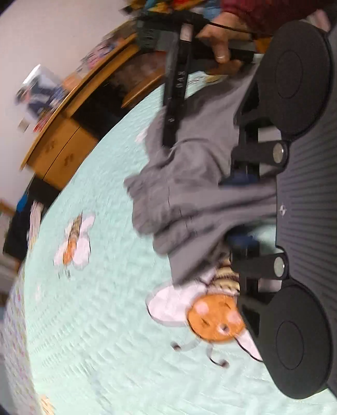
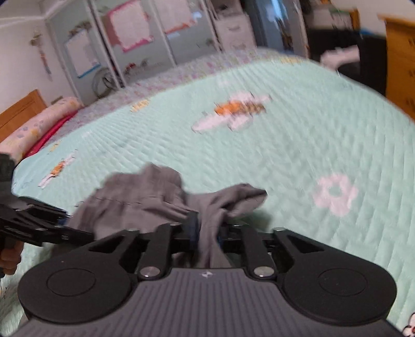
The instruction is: Fold clothes
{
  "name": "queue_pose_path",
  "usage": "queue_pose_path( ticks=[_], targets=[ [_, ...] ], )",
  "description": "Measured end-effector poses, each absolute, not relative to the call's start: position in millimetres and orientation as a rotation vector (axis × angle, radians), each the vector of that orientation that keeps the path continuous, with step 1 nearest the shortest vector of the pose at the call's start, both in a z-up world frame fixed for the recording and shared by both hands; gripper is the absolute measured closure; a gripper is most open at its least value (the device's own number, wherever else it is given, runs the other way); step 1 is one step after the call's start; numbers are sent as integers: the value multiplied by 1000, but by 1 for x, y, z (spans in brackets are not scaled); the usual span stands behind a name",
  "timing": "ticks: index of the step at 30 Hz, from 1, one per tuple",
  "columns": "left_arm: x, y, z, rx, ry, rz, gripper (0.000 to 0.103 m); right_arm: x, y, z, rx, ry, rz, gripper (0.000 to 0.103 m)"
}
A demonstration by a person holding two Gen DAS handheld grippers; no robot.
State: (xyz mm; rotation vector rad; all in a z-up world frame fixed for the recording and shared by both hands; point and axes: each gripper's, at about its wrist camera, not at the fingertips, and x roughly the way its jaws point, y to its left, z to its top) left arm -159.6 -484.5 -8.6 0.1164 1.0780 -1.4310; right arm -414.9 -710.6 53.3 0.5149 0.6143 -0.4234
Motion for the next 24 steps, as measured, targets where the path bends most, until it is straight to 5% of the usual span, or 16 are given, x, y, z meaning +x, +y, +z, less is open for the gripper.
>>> queue_pose_path(
  ticks=[1,9,16,18,20,21,22,24],
  targets=[
    [-155,-478,-10,65,1115,-1413,52,-424,-711,51,547,607,-434,49],
    [-165,-424,36,-355,1086,-1341,48,-482,-683,92,636,301,-570,47],
    [-180,-509,27,-387,1137,-1419,45,-442,-676,56,993,218,-207,42],
    [-172,-523,11,-356,1161,-1338,55,-430,-697,30,1062,267,-259,42],
    [-166,-522,3,-393,1179,-1315,67,-427,-712,8,1071,299,-346,55],
    [-163,-522,-1,-412,1187,-1303,67,-427,-720,-2,1074,307,-368,69],
    [-160,-522,-5,-430,1195,-1290,65,-431,-723,-6,1075,297,-381,71],
    [-163,-511,8,-435,1152,-1303,57,-444,-719,2,1074,239,-385,62]
  ],
)
